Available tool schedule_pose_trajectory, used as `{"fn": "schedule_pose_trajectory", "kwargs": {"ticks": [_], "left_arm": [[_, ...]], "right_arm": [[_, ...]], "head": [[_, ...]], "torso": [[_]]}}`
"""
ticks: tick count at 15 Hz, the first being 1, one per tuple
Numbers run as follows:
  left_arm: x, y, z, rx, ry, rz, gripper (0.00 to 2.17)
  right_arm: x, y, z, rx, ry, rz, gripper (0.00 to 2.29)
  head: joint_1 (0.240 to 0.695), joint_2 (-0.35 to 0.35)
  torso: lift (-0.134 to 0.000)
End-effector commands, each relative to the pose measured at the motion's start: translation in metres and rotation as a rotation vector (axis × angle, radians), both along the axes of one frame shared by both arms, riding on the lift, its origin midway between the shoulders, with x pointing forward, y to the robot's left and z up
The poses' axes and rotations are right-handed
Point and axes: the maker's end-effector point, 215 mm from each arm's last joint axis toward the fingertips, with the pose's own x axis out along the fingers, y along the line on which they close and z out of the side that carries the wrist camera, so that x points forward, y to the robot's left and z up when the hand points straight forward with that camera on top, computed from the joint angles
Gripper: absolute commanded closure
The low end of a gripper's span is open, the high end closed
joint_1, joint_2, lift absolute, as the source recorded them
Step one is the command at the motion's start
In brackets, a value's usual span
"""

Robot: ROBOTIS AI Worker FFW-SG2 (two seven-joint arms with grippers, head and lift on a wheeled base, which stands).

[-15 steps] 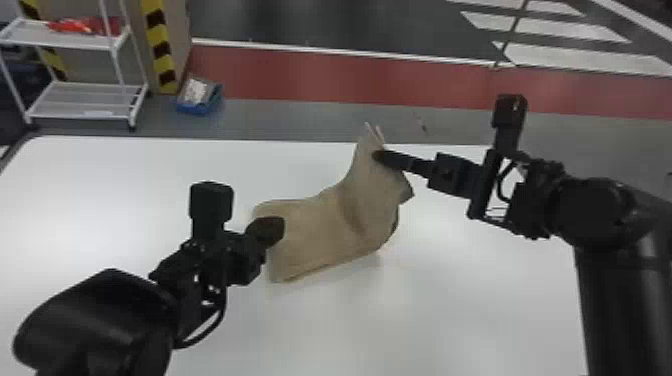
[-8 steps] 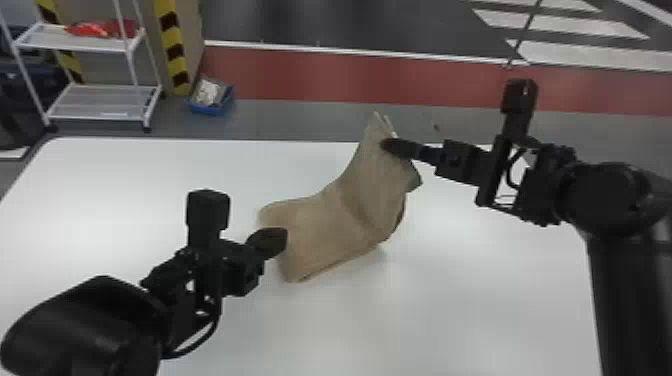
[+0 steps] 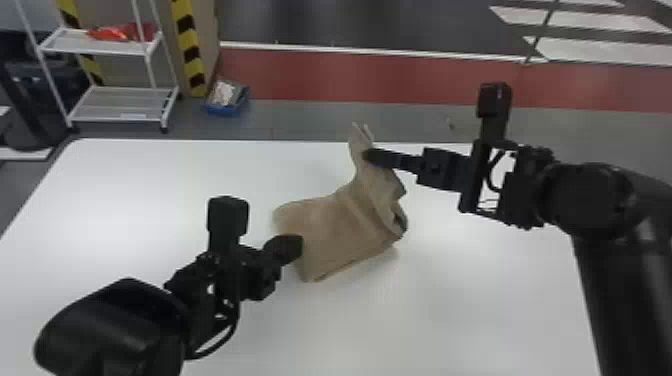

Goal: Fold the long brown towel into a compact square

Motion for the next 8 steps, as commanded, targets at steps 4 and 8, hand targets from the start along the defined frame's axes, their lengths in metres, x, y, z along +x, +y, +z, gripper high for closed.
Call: {"fn": "schedule_pose_trajectory", "kwargs": {"ticks": [4,8], "left_arm": [[-0.001,-0.002,-0.006,0.005,0.009,-0.001,2.15],[-0.001,-0.003,-0.005,0.003,0.008,-0.003,2.15]], "right_arm": [[-0.004,0.037,-0.012,-0.044,-0.006,0.049,1.29],[-0.009,0.054,-0.034,-0.098,0.021,0.083,1.29]], "head": [[0.695,-0.072],[0.695,-0.048]], "torso": [[-0.124],[-0.124]]}}
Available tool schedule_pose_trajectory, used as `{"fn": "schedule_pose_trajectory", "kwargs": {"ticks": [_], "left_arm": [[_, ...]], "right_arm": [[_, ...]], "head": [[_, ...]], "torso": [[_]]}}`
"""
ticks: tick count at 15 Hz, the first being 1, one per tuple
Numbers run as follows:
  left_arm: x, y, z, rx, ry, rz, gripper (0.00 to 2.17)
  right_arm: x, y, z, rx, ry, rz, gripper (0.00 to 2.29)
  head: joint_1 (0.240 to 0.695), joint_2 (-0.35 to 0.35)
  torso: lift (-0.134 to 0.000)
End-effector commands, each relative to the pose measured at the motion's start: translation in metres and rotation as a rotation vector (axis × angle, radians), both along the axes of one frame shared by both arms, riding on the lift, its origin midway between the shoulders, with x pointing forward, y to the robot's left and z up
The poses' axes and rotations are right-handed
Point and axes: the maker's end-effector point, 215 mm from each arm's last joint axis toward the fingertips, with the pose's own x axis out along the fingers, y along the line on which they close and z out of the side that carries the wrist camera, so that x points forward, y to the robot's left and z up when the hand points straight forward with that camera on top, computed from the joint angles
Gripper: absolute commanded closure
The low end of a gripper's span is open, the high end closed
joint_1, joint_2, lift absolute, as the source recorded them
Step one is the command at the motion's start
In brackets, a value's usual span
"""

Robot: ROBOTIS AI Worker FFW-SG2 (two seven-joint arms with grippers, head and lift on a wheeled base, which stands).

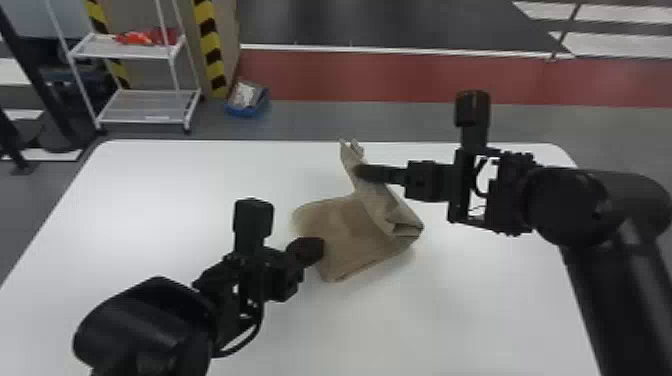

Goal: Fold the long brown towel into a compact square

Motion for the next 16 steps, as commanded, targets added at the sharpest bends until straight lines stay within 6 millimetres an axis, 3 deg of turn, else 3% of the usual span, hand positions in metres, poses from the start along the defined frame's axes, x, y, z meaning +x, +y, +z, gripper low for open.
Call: {"fn": "schedule_pose_trajectory", "kwargs": {"ticks": [1,8,16], "left_arm": [[0.001,0.000,0.001,-0.001,-0.001,0.000,2.15],[-0.002,0.001,-0.007,-0.002,0.015,-0.004,2.15],[-0.002,-0.002,-0.006,-0.010,0.014,-0.006,2.15]], "right_arm": [[-0.002,0.008,-0.012,-0.030,0.014,0.018,1.29],[-0.010,0.048,-0.030,-0.066,0.039,0.077,1.29],[-0.018,0.055,-0.056,-0.110,0.067,0.093,1.29]], "head": [[0.695,-0.045],[0.695,-0.008],[0.695,0.010]], "torso": [[-0.124],[-0.124],[-0.124]]}}
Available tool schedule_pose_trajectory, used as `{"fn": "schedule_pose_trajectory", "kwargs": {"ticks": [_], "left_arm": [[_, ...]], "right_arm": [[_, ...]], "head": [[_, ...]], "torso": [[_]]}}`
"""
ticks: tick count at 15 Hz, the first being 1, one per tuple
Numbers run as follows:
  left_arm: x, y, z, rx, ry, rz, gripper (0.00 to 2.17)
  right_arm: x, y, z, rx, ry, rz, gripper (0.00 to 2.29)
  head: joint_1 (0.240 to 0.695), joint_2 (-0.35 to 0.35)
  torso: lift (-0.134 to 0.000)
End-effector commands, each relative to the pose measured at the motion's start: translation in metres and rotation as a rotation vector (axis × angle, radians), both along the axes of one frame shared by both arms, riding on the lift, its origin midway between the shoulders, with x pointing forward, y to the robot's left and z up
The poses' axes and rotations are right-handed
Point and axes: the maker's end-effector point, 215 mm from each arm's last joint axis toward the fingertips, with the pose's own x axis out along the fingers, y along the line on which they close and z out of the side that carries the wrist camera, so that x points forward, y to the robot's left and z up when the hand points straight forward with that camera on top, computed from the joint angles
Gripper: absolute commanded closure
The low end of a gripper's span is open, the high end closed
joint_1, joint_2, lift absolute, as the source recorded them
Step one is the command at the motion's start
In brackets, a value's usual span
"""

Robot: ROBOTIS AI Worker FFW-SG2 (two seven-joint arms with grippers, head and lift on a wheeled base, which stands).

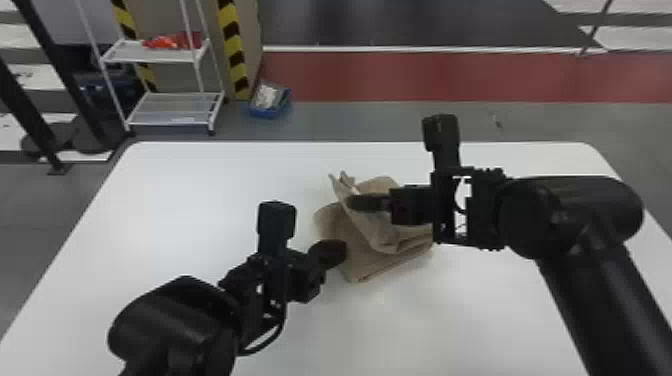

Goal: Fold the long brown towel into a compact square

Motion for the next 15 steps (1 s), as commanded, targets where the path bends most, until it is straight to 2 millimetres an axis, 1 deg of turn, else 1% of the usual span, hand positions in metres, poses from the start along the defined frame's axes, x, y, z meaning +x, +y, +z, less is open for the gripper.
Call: {"fn": "schedule_pose_trajectory", "kwargs": {"ticks": [1,3,4,6,7,9,11,13,14,15], "left_arm": [[0.000,-0.003,0.001,-0.005,0.000,-0.001,2.15],[0.000,-0.002,0.001,-0.004,-0.001,0.000,2.15],[-0.001,-0.001,0.001,-0.005,-0.001,0.001,2.15],[0.000,-0.001,0.003,-0.006,-0.004,0.002,2.15],[0.001,0.000,0.003,-0.007,-0.004,0.004,2.15],[0.002,0.002,0.006,-0.007,-0.009,0.006,2.15],[0.001,0.002,0.006,-0.008,-0.010,0.003,2.15],[0.001,0.005,0.009,-0.012,-0.015,0.008,2.15],[0.000,0.008,0.013,-0.014,-0.022,0.011,2.15],[0.000,0.009,0.021,-0.021,-0.035,0.013,2.15]], "right_arm": [[-0.002,0.005,-0.005,-0.006,0.000,0.008,1.29],[0.000,0.010,-0.007,-0.007,-0.006,0.008,1.28],[0.001,0.010,-0.008,-0.012,-0.013,0.003,1.07],[0.002,0.014,-0.007,-0.001,-0.030,0.002,0.25],[0.001,0.015,-0.006,0.013,-0.037,0.001,0.00],[-0.004,0.016,-0.004,0.047,-0.043,-0.005,0.01],[-0.009,0.009,0.008,0.073,-0.062,-0.016,0.05],[-0.015,-0.008,0.013,0.087,-0.076,-0.038,0.05],[-0.018,-0.023,0.013,0.079,-0.082,-0.059,0.05],[-0.023,-0.040,0.007,0.060,-0.072,-0.073,0.05]], "head": [[0.695,0.010],[0.695,0.011],[0.695,0.012],[0.695,0.018],[0.695,0.020],[0.695,0.023],[0.695,0.028],[0.695,0.025],[0.695,0.021],[0.695,0.015]], "torso": [[-0.124],[-0.124],[-0.124],[-0.124],[-0.124],[-0.124],[-0.124],[-0.124],[-0.124],[-0.124]]}}
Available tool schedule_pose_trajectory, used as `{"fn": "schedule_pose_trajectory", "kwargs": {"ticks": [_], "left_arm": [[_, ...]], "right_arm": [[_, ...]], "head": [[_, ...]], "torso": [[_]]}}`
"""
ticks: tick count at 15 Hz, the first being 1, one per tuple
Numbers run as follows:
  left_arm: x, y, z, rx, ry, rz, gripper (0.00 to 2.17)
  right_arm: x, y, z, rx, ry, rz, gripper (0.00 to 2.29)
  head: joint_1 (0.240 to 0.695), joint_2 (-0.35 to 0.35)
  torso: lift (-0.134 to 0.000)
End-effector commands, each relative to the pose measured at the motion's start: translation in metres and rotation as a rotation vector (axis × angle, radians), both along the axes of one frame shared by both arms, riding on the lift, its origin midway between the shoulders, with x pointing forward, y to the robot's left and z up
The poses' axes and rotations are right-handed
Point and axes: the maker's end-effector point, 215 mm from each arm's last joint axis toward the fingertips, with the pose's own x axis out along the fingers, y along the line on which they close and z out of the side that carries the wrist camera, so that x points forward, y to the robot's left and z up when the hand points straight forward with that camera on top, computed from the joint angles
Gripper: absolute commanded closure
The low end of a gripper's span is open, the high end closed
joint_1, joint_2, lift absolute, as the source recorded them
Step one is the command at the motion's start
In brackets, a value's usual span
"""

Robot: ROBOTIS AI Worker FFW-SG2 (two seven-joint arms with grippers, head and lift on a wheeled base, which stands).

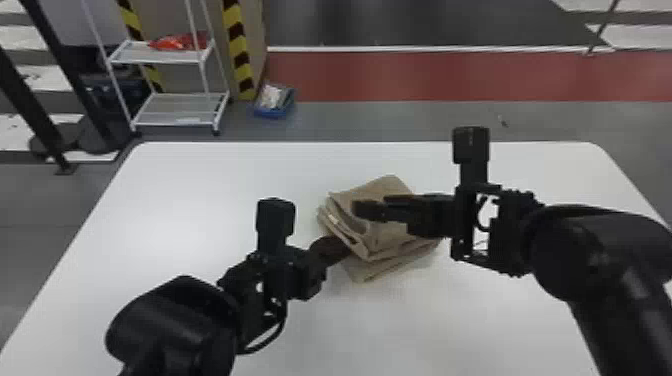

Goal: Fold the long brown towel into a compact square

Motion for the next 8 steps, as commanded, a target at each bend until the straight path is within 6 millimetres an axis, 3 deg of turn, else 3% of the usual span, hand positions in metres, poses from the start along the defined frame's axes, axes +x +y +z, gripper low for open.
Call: {"fn": "schedule_pose_trajectory", "kwargs": {"ticks": [1,4,5,6,8], "left_arm": [[0.000,0.016,0.017,-0.008,-0.031,0.019,2.15],[-0.011,0.061,0.033,0.032,-0.041,0.045,2.15],[-0.014,0.074,0.037,0.025,-0.044,0.063,2.15],[-0.015,0.092,0.041,0.031,-0.051,0.087,2.15],[-0.009,0.118,0.050,0.019,-0.071,0.137,2.15]], "right_arm": [[-0.010,-0.040,-0.011,-0.034,0.015,-0.043,0.06],[-0.024,-0.079,-0.024,-0.023,0.040,-0.082,0.09],[-0.025,-0.088,-0.020,-0.008,0.033,-0.092,0.10],[-0.029,-0.095,-0.018,0.003,0.031,-0.100,0.19],[-0.046,-0.100,-0.020,0.033,0.066,-0.045,0.68]], "head": [[0.695,-0.002],[0.695,-0.025],[0.695,-0.025],[0.695,-0.021],[0.695,-0.012]], "torso": [[-0.124],[-0.124],[-0.124],[-0.124],[-0.124]]}}
